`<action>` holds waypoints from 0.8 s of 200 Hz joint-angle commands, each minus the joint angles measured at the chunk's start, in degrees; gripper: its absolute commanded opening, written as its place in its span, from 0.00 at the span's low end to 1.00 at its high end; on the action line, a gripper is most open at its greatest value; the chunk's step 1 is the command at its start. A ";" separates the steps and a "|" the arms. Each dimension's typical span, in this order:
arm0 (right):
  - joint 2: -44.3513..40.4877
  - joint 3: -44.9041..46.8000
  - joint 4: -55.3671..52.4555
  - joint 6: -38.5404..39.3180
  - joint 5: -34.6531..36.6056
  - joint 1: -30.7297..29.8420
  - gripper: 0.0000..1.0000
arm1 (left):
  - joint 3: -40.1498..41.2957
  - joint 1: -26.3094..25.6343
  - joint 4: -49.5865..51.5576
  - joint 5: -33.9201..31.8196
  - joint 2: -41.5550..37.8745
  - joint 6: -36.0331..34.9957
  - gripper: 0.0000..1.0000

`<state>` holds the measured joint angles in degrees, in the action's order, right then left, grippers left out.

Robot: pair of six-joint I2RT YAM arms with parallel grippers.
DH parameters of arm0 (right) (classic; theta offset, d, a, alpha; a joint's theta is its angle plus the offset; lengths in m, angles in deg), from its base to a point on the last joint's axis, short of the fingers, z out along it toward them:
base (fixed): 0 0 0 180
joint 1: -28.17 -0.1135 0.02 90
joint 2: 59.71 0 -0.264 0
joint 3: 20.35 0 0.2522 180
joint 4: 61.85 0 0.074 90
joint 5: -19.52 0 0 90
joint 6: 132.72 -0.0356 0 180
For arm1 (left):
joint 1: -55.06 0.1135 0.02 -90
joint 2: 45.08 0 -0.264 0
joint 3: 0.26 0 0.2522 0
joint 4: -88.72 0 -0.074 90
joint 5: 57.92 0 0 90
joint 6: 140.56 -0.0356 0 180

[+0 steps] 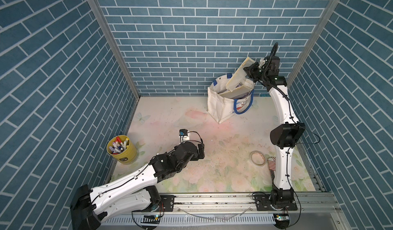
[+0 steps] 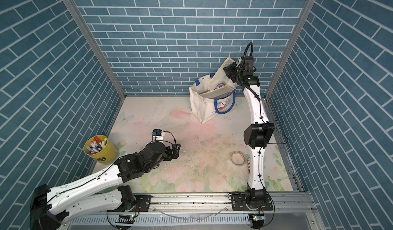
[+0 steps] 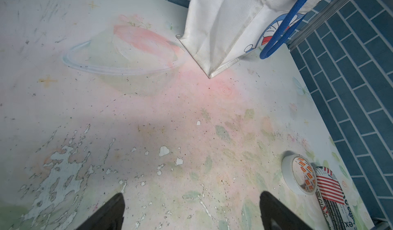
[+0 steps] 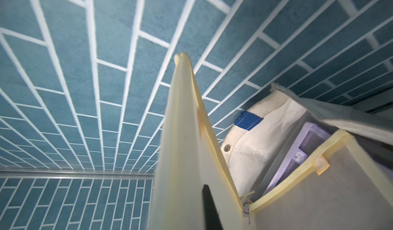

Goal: Put the pencil pouch into the canvas bag
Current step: Place the pencil pouch in the canvas bag.

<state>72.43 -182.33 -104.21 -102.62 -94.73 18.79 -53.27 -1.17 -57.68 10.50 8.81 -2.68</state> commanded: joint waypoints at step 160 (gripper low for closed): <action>-1.95 10.26 -4.11 7.81 3.33 -3.27 0.29 | 2.07 3.15 -0.93 -1.29 -2.99 -2.18 0.99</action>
<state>72.27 -170.53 -105.22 -97.18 -92.72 15.11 -51.59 1.45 -58.34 9.82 6.63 -3.36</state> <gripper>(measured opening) 0.240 0.994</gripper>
